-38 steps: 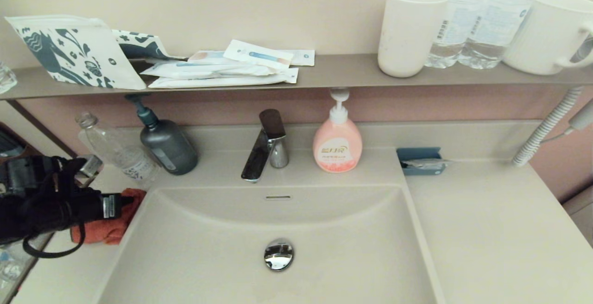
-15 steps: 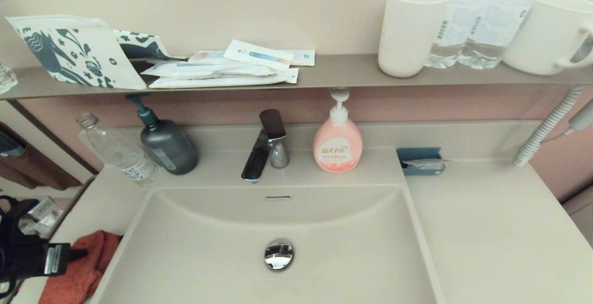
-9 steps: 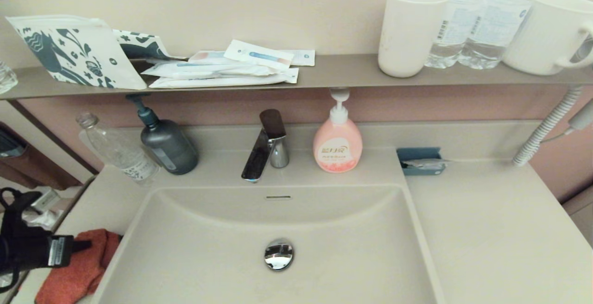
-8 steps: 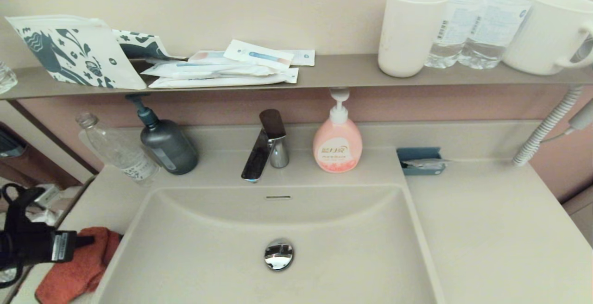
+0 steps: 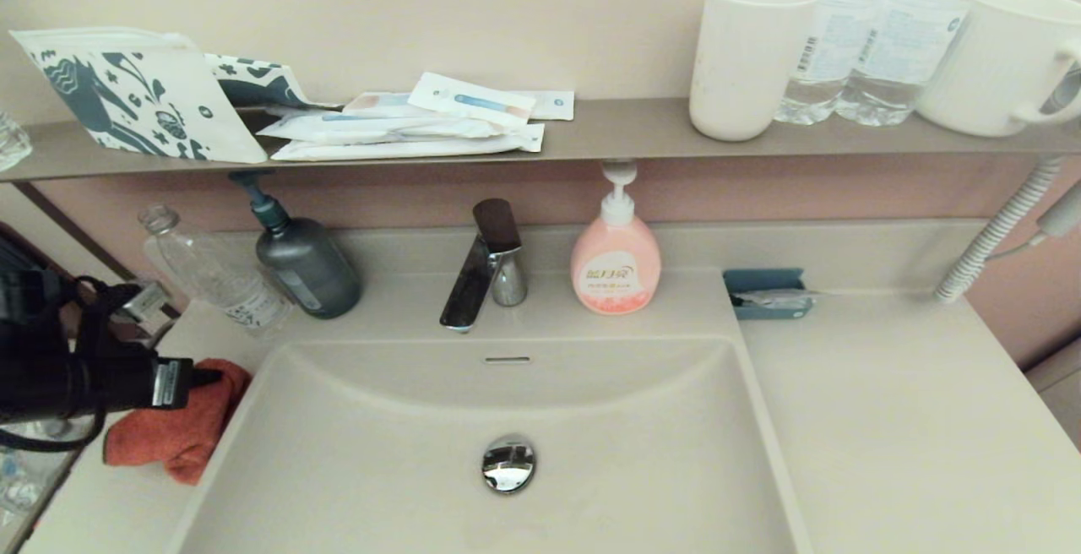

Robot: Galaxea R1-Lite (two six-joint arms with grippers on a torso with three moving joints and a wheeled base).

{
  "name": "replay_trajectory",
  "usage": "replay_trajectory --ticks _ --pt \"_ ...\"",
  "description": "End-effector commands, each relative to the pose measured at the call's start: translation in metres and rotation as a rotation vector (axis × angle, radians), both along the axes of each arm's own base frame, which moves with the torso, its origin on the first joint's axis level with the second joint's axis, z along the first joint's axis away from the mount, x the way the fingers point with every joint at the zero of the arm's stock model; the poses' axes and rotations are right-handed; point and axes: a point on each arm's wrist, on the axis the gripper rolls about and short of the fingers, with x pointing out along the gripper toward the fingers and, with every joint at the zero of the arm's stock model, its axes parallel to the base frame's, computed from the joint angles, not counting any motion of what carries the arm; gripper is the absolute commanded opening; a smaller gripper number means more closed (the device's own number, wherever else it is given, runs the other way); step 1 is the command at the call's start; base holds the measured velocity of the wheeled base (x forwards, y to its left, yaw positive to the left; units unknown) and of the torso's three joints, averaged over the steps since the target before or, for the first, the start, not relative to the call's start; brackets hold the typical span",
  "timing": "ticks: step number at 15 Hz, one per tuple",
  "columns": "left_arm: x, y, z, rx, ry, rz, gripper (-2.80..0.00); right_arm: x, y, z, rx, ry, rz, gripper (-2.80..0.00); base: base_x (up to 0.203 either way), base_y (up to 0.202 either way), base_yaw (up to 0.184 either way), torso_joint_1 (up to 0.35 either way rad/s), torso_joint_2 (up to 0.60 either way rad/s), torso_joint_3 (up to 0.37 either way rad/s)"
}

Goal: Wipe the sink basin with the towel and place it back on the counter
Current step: Wipe the sink

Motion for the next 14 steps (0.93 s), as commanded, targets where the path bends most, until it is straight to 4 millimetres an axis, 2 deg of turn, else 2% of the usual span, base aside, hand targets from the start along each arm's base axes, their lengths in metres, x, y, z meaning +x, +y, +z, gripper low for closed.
replay_trajectory --ticks 1,5,8,11,14 --pt "0.013 -0.001 -0.002 0.005 -0.002 -0.022 -2.8 0.0 0.0 0.0 0.0 0.001 0.001 -2.8 0.0 0.0 0.0 0.0 0.0 0.0" --pt "0.031 -0.003 -0.012 0.003 0.011 -0.048 -2.8 0.0 0.0 0.0 0.0 0.001 0.001 -2.8 0.0 0.0 0.0 0.0 0.0 0.0" --pt "0.03 -0.003 -0.024 -0.015 0.049 -0.044 -2.8 0.0 0.0 0.0 0.0 0.001 0.001 -2.8 0.0 0.0 0.0 0.0 0.0 0.0" --pt "0.022 0.008 -0.023 -0.007 0.057 -0.005 -2.8 0.0 0.0 0.0 0.0 0.0 0.001 -2.8 0.0 0.0 0.0 0.0 0.0 0.0" --pt "0.003 0.019 -0.031 -0.005 0.092 0.03 -2.8 0.0 0.0 0.0 0.0 0.001 0.001 -2.8 0.0 0.0 0.0 0.0 0.0 0.0"
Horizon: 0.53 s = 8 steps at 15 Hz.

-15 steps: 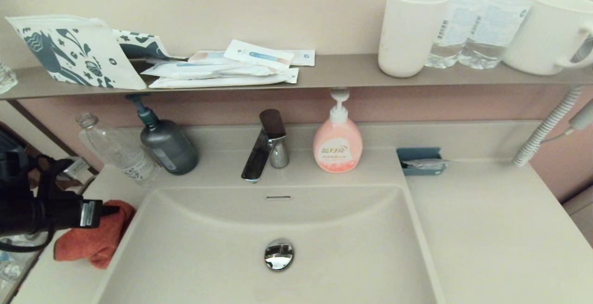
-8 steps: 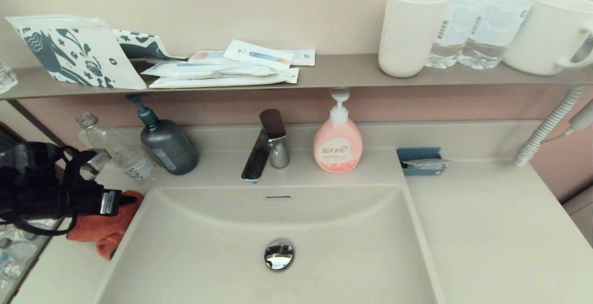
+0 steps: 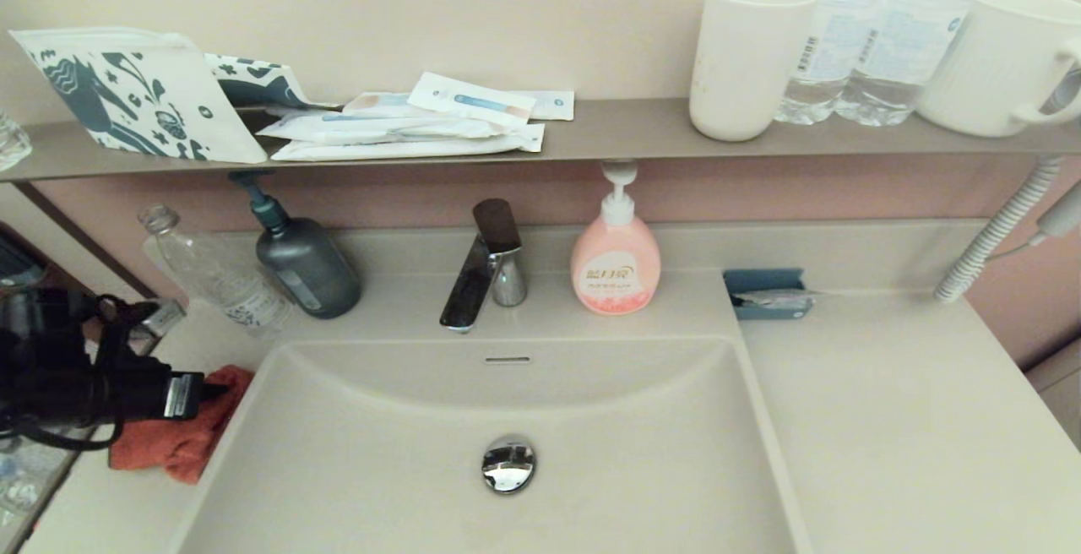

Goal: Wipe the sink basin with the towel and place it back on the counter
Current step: Wipe the sink

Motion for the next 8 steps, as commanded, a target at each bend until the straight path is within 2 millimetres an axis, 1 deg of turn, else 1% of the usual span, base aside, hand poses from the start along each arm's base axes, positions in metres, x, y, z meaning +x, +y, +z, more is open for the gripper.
replay_trajectory --ticks 1,2,5,8 --pt "-0.01 0.004 -0.001 -0.001 0.01 0.017 -2.8 0.0 0.0 0.0 -0.001 0.001 0.001 -2.8 0.0 0.0 0.0 0.0 0.0 0.0" --pt "-0.017 0.007 0.001 0.001 0.009 0.034 -2.8 0.0 0.0 0.0 -0.001 0.001 0.001 -2.8 0.0 0.0 0.0 0.0 0.0 0.0" --pt "-0.028 0.014 0.007 0.008 -0.001 0.071 -2.8 0.0 0.0 0.0 -0.001 0.001 0.001 -2.8 0.0 0.0 0.0 0.0 0.0 0.0" --pt "-0.04 0.015 0.005 0.0 0.013 0.096 -2.8 0.0 0.0 0.0 -0.001 0.001 0.002 -2.8 0.0 0.0 0.0 0.0 0.0 0.0"
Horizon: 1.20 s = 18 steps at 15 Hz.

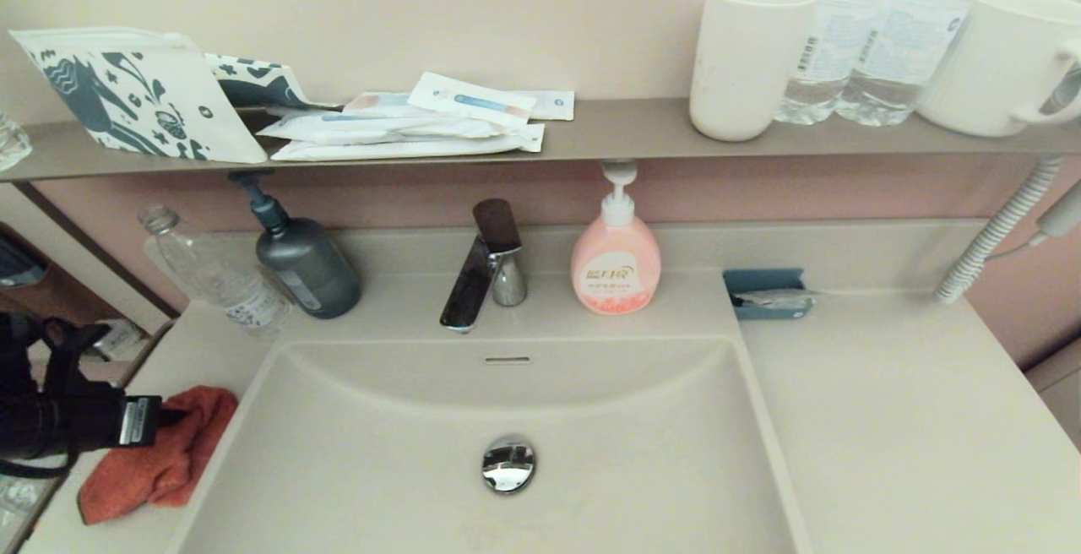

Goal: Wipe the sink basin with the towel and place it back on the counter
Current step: Wipe the sink

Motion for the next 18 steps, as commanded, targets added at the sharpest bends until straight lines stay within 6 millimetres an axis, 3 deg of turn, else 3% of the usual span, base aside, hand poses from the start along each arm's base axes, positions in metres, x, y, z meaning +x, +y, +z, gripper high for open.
replay_trajectory --ticks 1,4,7,11,15,18 --pt "-0.006 0.001 0.002 0.002 -0.006 0.011 -2.8 0.0 0.0 0.0 -0.001 0.001 0.001 -2.8 0.0 0.0 0.0 0.0 0.0 0.0" --pt "-0.006 0.0 0.007 0.011 -0.03 0.011 -2.8 0.0 0.0 0.0 -0.001 0.001 0.001 -2.8 0.0 0.0 0.0 0.0 0.0 0.0" --pt "-0.01 -0.008 0.026 0.04 -0.07 0.008 -2.8 0.0 0.0 0.0 -0.001 0.001 0.001 -2.8 0.0 0.0 0.0 0.0 0.0 0.0" --pt "-0.036 -0.014 0.032 0.045 -0.049 0.061 -2.8 0.0 0.0 0.0 -0.001 0.0 0.002 -2.8 0.0 0.0 0.0 0.0 0.0 0.0" --pt "-0.053 -0.025 0.055 0.096 -0.094 0.077 -2.8 0.0 0.0 0.0 -0.001 0.001 0.001 -2.8 0.0 0.0 0.0 0.0 0.0 0.0" --pt "-0.062 -0.033 0.049 0.052 -0.014 0.08 -2.8 0.0 0.0 0.0 -0.001 0.001 0.001 -2.8 0.0 0.0 0.0 0.0 0.0 0.0"
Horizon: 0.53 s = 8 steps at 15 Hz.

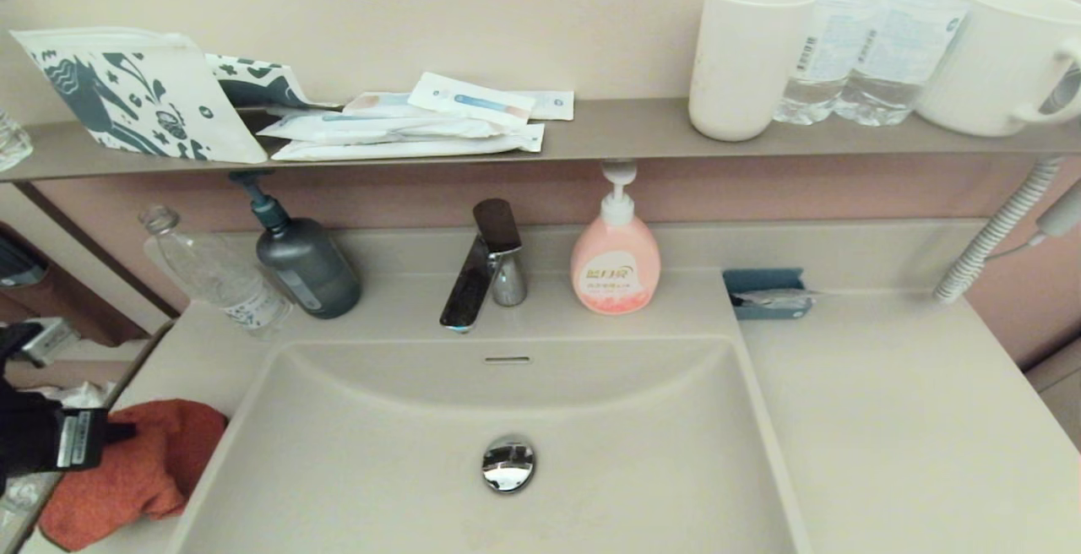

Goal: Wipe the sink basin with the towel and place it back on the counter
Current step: Wipe the sink

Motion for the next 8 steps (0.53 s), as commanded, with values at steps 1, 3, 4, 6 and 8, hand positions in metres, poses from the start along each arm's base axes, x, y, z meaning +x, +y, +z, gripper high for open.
replay_trajectory --ticks 1,3,4,6,8 --pt "-0.003 -0.002 -0.003 -0.01 0.01 -0.005 -2.8 0.0 0.0 0.0 0.0 0.001 0.001 -2.8 0.0 0.0 0.0 0.0 0.0 0.0" --pt "-0.002 -0.002 -0.01 -0.027 0.029 -0.005 -2.8 0.0 0.0 0.0 0.0 0.001 0.001 -2.8 0.0 0.0 0.0 0.0 0.0 0.0" --pt "-0.001 -0.001 -0.012 -0.033 0.036 -0.006 -2.8 0.0 0.0 0.0 0.0 0.001 0.001 -2.8 0.0 0.0 0.0 0.0 0.0 0.0" --pt "0.001 -0.003 -0.015 -0.039 0.044 -0.017 -2.8 0.0 0.0 0.0 0.0 0.001 0.001 -2.8 0.0 0.0 0.0 0.0 0.0 0.0" --pt "0.0 -0.007 -0.02 -0.05 0.061 -0.029 0.0 0.0 0.0 0.0 0.0 0.001 0.001 -2.8 0.0 0.0 0.0 0.0 0.0 0.0"
